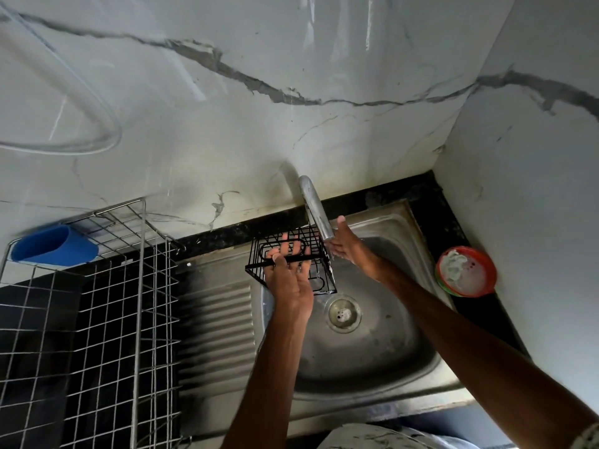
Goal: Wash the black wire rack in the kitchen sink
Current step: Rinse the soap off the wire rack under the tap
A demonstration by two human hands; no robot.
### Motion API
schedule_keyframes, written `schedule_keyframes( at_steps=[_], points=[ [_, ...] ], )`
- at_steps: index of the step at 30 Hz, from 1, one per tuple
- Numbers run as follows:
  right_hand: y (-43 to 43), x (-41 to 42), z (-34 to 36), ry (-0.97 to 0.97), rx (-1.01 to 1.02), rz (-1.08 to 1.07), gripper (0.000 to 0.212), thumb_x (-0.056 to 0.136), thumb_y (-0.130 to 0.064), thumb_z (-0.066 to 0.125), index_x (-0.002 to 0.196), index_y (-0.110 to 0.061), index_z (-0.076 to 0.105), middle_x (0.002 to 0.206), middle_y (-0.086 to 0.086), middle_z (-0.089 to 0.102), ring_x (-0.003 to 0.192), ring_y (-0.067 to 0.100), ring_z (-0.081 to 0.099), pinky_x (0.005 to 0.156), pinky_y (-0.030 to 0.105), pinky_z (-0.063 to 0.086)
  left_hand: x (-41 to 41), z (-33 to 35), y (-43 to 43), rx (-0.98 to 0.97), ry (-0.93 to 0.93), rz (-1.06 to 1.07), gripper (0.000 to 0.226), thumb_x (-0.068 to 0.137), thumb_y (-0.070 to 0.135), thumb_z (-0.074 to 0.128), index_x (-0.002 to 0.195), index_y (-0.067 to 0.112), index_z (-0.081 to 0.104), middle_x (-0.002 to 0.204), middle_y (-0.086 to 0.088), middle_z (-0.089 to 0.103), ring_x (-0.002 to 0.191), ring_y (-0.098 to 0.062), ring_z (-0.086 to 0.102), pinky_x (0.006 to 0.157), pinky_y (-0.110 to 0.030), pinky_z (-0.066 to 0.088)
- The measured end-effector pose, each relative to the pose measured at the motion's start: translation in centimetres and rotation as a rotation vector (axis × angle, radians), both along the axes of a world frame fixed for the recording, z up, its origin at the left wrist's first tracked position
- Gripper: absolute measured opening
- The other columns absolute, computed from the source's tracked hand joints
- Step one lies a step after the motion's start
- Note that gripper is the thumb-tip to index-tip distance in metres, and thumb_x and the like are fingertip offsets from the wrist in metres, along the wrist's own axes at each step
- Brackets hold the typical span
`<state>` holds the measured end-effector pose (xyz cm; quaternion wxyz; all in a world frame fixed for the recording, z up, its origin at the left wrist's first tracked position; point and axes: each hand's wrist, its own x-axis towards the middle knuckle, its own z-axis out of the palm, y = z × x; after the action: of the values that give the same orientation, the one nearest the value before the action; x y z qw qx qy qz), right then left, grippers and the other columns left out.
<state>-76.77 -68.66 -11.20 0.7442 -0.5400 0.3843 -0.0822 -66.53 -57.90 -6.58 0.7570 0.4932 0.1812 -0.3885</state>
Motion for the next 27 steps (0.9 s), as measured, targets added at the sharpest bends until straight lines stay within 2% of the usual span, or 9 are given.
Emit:
schedule_keyframes(
  at_steps=[2, 5, 7, 9, 11, 13, 16, 22, 27],
  points=[
    [-0.1, -0.3, -1.2, -0.004, 0.014, -0.01, 0.076, 0.104, -0.055, -0.002, 0.157, -0.006, 0.021, 0.16, 0.018, 0.031, 0.146, 0.029, 0.036, 0.118, 0.036, 0.029, 0.2, 0.4, 0.1, 0.003, 0.011, -0.016, 0.023, 0.109, 0.001, 0.038, 0.113, 0.018, 0.053, 0.128, -0.013, 0.067, 0.112, -0.028, 0.067, 0.09, -0.046, 0.059],
    [0.0, -1.0, -2.8, 0.021, -0.005, 0.019, 0.079, 0.103, -0.056, -0.003, 0.152, -0.008, 0.036, 0.156, 0.013, 0.04, 0.143, 0.027, 0.041, 0.111, 0.032, 0.037, 0.0, 0.3, 0.5, -0.009, 0.027, -0.047, 0.023, 0.11, 0.005, 0.037, 0.11, 0.022, 0.053, 0.134, -0.013, 0.064, 0.106, -0.025, 0.069, 0.072, -0.037, 0.062],
    [0.2, -1.3, -3.2, 0.044, -0.042, -0.007, 0.08, 0.103, -0.056, 0.0, 0.145, -0.008, 0.048, 0.148, 0.013, 0.052, 0.136, 0.028, 0.05, 0.1, 0.03, 0.045, -0.2, 0.0, 0.9, -0.001, 0.029, -0.066, 0.023, 0.11, 0.006, 0.038, 0.123, 0.019, 0.053, 0.137, -0.013, 0.062, 0.105, -0.025, 0.069, 0.07, -0.035, 0.063],
    [0.3, -1.4, -3.3, 0.062, -0.067, -0.067, 0.079, 0.105, -0.055, 0.005, 0.135, -0.006, 0.06, 0.136, 0.015, 0.062, 0.125, 0.029, 0.059, 0.092, 0.032, 0.049, -0.5, -0.2, 1.1, 0.002, 0.027, -0.078, 0.033, 0.11, 0.007, 0.039, 0.142, 0.01, 0.045, 0.139, -0.016, 0.061, 0.104, -0.025, 0.07, 0.074, -0.037, 0.062],
    [0.1, -1.5, -3.2, 0.077, -0.075, -0.115, 0.08, 0.104, -0.057, 0.009, 0.129, -0.005, 0.064, 0.131, 0.014, 0.066, 0.123, 0.026, 0.061, 0.093, 0.035, 0.048, -0.8, -0.2, 1.1, 0.001, 0.035, -0.088, 0.035, 0.109, 0.006, 0.041, 0.144, 0.004, 0.043, 0.139, -0.019, 0.061, 0.103, -0.026, 0.071, 0.077, -0.039, 0.06],
    [-0.2, -1.6, -2.9, 0.058, -0.066, -0.104, 0.081, 0.105, -0.054, 0.005, 0.13, -0.004, 0.064, 0.132, 0.013, 0.065, 0.125, 0.024, 0.06, 0.101, 0.036, 0.045, -1.1, -0.1, 1.0, -0.003, 0.035, -0.113, 0.033, 0.109, 0.006, 0.042, 0.142, 0.0, 0.044, 0.139, -0.021, 0.061, 0.104, -0.028, 0.07, 0.078, -0.04, 0.059],
    [-0.8, -1.9, -2.4, 0.044, -0.064, -0.08, 0.082, 0.106, -0.05, 0.0, 0.137, 0.002, 0.055, 0.14, 0.02, 0.057, 0.133, 0.028, 0.053, 0.11, 0.033, 0.04, -1.5, 0.1, 0.7, -0.008, 0.03, -0.14, 0.034, 0.109, 0.006, 0.041, 0.142, 0.0, 0.043, 0.139, -0.022, 0.061, 0.103, -0.027, 0.071, 0.081, -0.04, 0.059],
    [-1.0, -1.8, -1.7, 0.068, -0.049, -0.092, 0.08, 0.106, -0.05, 0.002, 0.141, 0.006, 0.047, 0.146, 0.026, 0.049, 0.138, 0.033, 0.047, 0.11, 0.032, 0.039, -1.4, 0.1, 0.8, -0.012, 0.032, -0.135, 0.036, 0.109, 0.005, 0.041, 0.144, 0.001, 0.042, 0.138, -0.021, 0.062, 0.107, -0.028, 0.07, 0.081, -0.041, 0.059],
    [-0.4, -1.7, -1.2, 0.059, -0.039, -0.074, 0.079, 0.106, -0.05, 0.004, 0.139, 0.004, 0.051, 0.143, 0.023, 0.053, 0.136, 0.031, 0.05, 0.104, 0.026, 0.042, -1.1, 0.1, 1.2, 0.005, 0.034, -0.106, 0.036, 0.109, 0.006, 0.042, 0.144, 0.001, 0.043, 0.137, -0.02, 0.063, 0.107, -0.029, 0.07, 0.078, -0.041, 0.061]
  ],
)
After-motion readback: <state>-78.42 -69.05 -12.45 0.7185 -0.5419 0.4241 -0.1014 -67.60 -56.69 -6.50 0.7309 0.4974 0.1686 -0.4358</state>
